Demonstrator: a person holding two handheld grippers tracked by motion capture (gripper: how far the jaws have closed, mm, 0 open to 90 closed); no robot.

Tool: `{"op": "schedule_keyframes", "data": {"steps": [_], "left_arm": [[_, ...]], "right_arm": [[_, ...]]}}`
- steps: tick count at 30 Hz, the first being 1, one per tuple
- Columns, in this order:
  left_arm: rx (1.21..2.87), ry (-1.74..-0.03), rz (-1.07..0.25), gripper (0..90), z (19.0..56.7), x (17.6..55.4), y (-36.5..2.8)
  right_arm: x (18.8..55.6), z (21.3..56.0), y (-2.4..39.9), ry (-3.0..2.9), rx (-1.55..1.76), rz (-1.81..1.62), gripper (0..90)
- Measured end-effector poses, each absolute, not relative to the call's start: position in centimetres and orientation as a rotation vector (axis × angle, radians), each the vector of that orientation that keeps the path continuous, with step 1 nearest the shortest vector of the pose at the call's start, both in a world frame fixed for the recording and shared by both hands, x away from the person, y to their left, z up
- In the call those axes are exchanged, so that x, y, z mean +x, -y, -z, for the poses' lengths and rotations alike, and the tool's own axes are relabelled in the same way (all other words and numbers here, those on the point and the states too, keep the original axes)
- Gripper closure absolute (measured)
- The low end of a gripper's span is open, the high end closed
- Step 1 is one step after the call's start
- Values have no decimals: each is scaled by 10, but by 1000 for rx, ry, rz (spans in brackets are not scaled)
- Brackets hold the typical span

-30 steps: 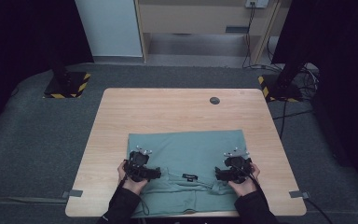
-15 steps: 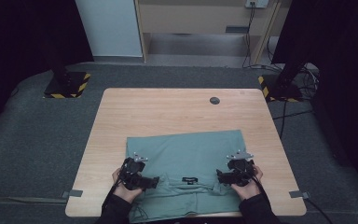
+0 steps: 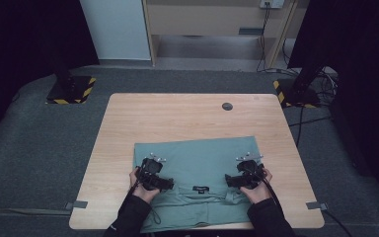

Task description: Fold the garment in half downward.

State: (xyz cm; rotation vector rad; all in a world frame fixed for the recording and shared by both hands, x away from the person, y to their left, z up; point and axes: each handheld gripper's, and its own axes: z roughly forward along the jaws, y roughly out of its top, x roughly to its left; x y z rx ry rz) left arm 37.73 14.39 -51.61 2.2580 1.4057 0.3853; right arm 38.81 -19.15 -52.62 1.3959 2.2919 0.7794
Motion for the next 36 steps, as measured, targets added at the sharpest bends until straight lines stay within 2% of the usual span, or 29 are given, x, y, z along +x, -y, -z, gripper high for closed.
{"op": "schedule_keyframes", "data": {"steps": [5, 9, 16, 23, 25, 27, 30, 36], "left_arm": [[2268, -1390, -382, 45, 516, 405, -151], [2258, -1450, -367, 51, 514, 416, -149], [2295, -1427, -379, 50, 513, 387, -142], [2341, -1388, -382, 23, 510, 348, -155], [2327, -1376, -358, 32, 508, 341, -159], [2306, -1347, -279, 42, 505, 337, -160], [2265, -1347, -344, 36, 499, 340, -155], [2226, -1477, -487, 36, 508, 354, -141]], "right_arm": [[407, 529, 188, -2244, 1412, -804, 26], [414, 529, 184, -2209, 1435, -809, 45], [413, 530, 184, -2203, 1430, -808, 42], [413, 530, 184, -2203, 1434, -804, 42], [413, 530, 184, -2203, 1436, -802, 42], [413, 530, 184, -2203, 1437, -802, 42], [413, 529, 184, -2201, 1439, -799, 42], [412, 529, 184, -2198, 1441, -798, 42]]}}
